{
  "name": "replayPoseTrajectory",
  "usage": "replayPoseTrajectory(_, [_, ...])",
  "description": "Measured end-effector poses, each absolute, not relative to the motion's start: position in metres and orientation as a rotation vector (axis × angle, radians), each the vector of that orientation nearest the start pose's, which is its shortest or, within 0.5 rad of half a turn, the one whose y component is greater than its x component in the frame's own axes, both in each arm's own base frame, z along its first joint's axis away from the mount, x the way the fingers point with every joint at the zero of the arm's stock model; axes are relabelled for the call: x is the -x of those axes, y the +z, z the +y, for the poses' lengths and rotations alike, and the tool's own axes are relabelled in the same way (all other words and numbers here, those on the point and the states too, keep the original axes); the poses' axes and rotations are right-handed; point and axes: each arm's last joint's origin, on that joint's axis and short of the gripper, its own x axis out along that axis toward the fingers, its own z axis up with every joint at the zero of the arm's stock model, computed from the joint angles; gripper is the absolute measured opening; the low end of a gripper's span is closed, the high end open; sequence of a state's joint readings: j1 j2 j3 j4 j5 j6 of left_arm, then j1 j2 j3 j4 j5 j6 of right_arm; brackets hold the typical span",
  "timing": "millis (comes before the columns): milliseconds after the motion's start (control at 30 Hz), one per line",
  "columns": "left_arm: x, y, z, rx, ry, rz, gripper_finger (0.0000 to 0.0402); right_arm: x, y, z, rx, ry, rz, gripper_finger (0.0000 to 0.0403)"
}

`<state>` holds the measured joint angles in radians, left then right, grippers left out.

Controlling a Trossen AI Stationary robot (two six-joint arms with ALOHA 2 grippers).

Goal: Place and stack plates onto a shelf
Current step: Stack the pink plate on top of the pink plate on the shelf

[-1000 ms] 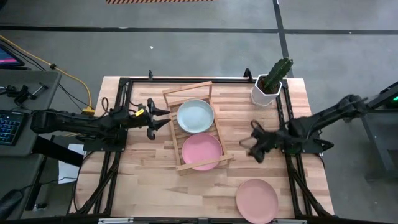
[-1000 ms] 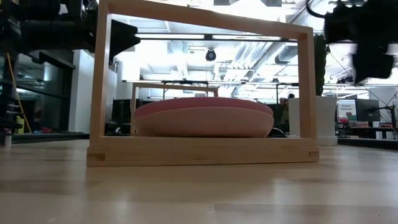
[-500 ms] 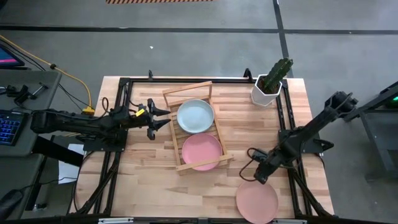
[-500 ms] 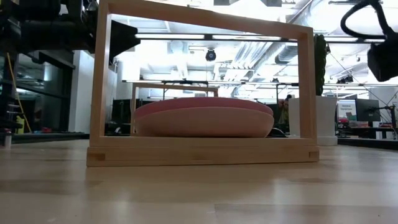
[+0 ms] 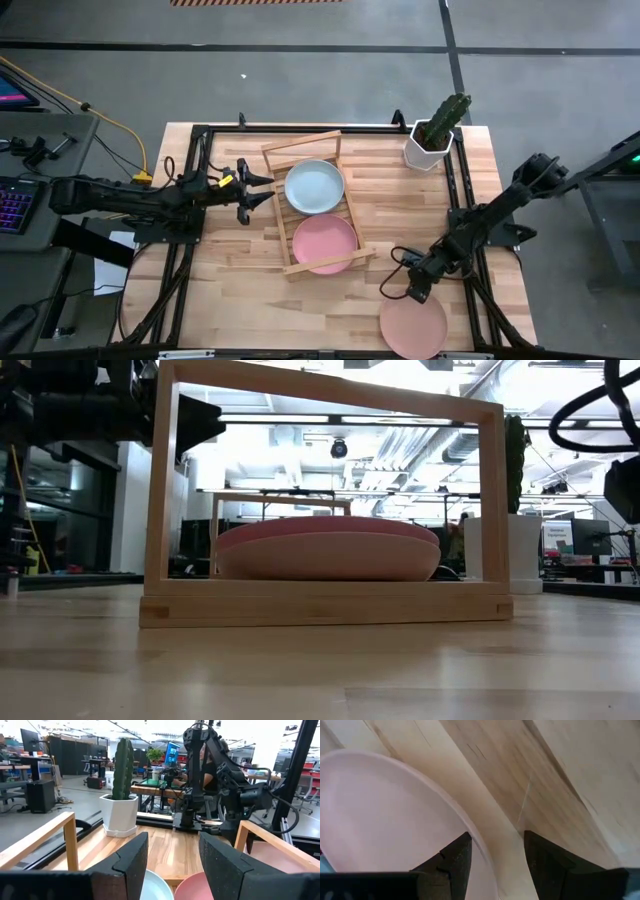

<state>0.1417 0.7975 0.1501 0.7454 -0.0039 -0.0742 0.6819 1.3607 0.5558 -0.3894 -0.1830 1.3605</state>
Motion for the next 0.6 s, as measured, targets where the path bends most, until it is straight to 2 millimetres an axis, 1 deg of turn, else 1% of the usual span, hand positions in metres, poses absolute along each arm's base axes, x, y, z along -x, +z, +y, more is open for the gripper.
replayPoseTrajectory(133, [-0.162,0.202,0.023,0.067,0.142,-0.103,0.0166,-0.164,0.133,0.140,-0.790,-0.142,1.461,0.0161])
replayPoseTrajectory(200, [-0.162,0.202,0.023,0.067,0.142,-0.103,0.0166,-0.165,0.131,0.141,-0.771,-0.133,1.473,0.0150])
replayPoseTrajectory(300, [-0.162,0.202,0.023,0.067,0.142,-0.103,0.0166,-0.164,0.129,0.140,-0.758,-0.130,1.488,0.0107])
replayPoseTrajectory(400, [-0.162,0.202,0.023,0.067,0.142,-0.103,0.0166,-0.164,0.131,0.140,-0.767,-0.112,1.496,0.0032])
replayPoseTrajectory(433, [-0.162,0.202,0.023,0.067,0.142,-0.103,0.0166,-0.165,0.132,0.140,-0.786,-0.091,1.494,0.0017])
replayPoseTrajectory(467, [-0.162,0.202,0.023,0.067,0.142,-0.103,0.0166,-0.166,0.134,0.140,-0.805,-0.067,1.486,0.0011])
replayPoseTrajectory(533, [-0.162,0.202,0.023,0.067,0.142,-0.103,0.0166,-0.169,0.140,0.140,-0.833,-0.016,1.453,0.0013])
replayPoseTrajectory(600, [-0.162,0.202,0.023,0.067,0.142,-0.103,0.0166,-0.176,0.146,0.140,-0.857,0.055,1.386,0.0005])
